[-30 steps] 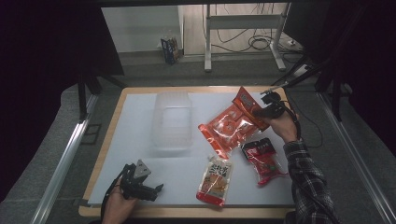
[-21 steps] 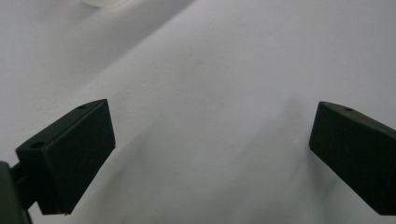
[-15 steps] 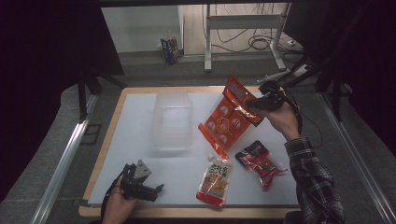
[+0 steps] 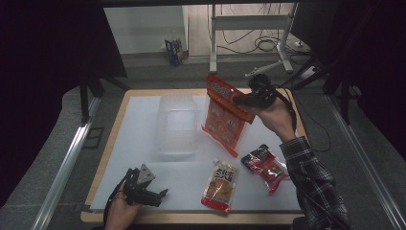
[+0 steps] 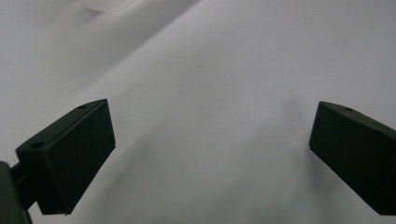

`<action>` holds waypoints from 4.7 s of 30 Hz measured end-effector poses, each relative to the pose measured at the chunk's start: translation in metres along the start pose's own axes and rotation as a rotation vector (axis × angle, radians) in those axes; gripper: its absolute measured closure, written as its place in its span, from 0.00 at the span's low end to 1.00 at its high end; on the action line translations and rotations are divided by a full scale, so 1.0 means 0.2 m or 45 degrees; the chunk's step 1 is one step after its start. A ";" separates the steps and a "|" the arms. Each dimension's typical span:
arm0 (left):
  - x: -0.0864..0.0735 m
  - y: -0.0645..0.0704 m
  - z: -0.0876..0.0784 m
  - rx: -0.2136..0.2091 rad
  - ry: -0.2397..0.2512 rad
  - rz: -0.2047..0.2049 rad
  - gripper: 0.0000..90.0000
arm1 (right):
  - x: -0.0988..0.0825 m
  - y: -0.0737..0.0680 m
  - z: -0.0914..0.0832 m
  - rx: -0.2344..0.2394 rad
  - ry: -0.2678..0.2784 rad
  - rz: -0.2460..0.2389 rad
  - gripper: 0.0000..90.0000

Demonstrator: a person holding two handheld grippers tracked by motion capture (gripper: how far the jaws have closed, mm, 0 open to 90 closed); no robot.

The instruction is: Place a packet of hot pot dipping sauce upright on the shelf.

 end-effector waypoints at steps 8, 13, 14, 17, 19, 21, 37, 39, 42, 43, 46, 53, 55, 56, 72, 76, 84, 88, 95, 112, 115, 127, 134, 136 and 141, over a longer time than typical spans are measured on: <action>0.00 0.00 0.00 0.000 -0.001 0.007 0.00 | 0.12 -0.10 0.00 -0.052 0.033 -0.080 0.99; 0.00 0.01 0.00 0.003 -0.002 0.010 0.00 | 0.19 -0.12 -0.01 -0.059 0.052 -0.087 0.99; 0.00 0.01 0.00 0.003 -0.002 0.010 0.00 | 0.20 -0.12 -0.01 -0.055 0.055 -0.090 0.99; 0.00 0.00 0.00 0.004 -0.002 0.011 0.00 | 0.22 -0.14 0.00 -0.058 0.056 -0.099 0.99; 0.00 0.00 0.00 0.003 -0.001 0.011 0.00 | 0.25 -0.16 0.00 -0.051 0.067 -0.097 0.99; 0.00 0.00 0.00 0.003 -0.001 0.011 0.00 | 0.27 -0.17 0.00 -0.042 0.075 -0.092 0.99; 0.00 0.01 -0.01 0.002 0.007 0.007 0.00 | 0.47 -0.22 0.15 -0.033 0.114 -0.049 0.99; 0.00 0.01 -0.01 0.002 0.007 0.007 0.00 | 0.48 -0.22 0.16 -0.034 0.115 -0.048 0.99; 0.00 0.01 -0.01 0.001 0.004 0.013 0.00 | 0.51 -0.22 0.21 -0.034 0.120 -0.028 0.99; 0.00 0.01 -0.01 0.002 0.007 0.009 0.00 | 0.52 -0.22 0.22 -0.034 0.120 -0.020 0.99; 0.00 0.01 -0.01 0.003 0.007 0.014 0.00 | 0.55 -0.22 0.27 -0.037 0.126 -0.013 0.99; 0.00 0.01 -0.01 0.002 0.007 0.018 0.00 | 0.63 -0.24 0.38 -0.037 0.139 0.015 0.99; 0.00 0.01 -0.01 0.003 0.006 0.019 0.00 | 0.64 -0.25 0.42 -0.034 0.143 0.020 0.99; 0.00 0.01 -0.01 0.004 0.007 0.020 0.00 | 0.66 -0.26 0.45 -0.025 0.142 0.025 0.99; 0.00 0.01 -0.02 0.016 0.012 0.016 0.00 | 0.71 -0.33 0.60 -0.011 0.138 0.028 0.99; 0.00 0.01 -0.02 0.017 0.011 0.016 0.00 | 0.68 -0.31 0.65 -0.014 0.124 0.038 0.99; 0.00 0.01 -0.02 0.020 0.006 0.020 0.00 | 0.57 -0.19 0.69 -0.059 0.098 0.091 0.99; -0.01 0.01 -0.01 0.020 0.004 0.020 0.00 | 0.54 -0.15 0.69 -0.063 0.094 0.097 0.99; -0.01 0.01 -0.01 0.018 -0.002 0.023 0.00 | 0.52 -0.15 0.67 -0.082 0.090 0.065 0.99; -0.01 0.02 -0.01 0.018 -0.006 0.025 0.00 | 0.50 -0.16 0.71 -0.090 0.071 0.085 0.98; -0.01 0.02 -0.01 0.019 -0.007 0.026 0.00 | 0.50 -0.14 0.71 -0.075 0.085 0.091 0.98; -0.01 0.01 -0.01 0.016 -0.011 0.027 0.00 | 0.47 0.00 0.73 -0.136 0.067 0.082 0.90; -0.01 0.01 -0.01 0.016 -0.011 0.027 0.00 | 0.44 0.05 0.74 -0.158 0.058 0.082 0.81; -0.01 0.01 -0.01 0.017 -0.012 0.027 0.00 | 0.44 0.06 0.74 -0.158 0.062 0.079 0.79; -0.01 0.01 0.00 0.017 -0.013 0.027 0.00 | 0.43 0.07 0.72 -0.164 0.066 0.064 0.67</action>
Point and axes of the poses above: each handheld gripper's, and its own axes: z roughly forward along the jaws, x roughly out of its top, y roughly to its right, the point moved 4 cm from there along z, roughly forward along the jaws, and after that the axes turned 2 degrees about x, right-handed, at the moved point
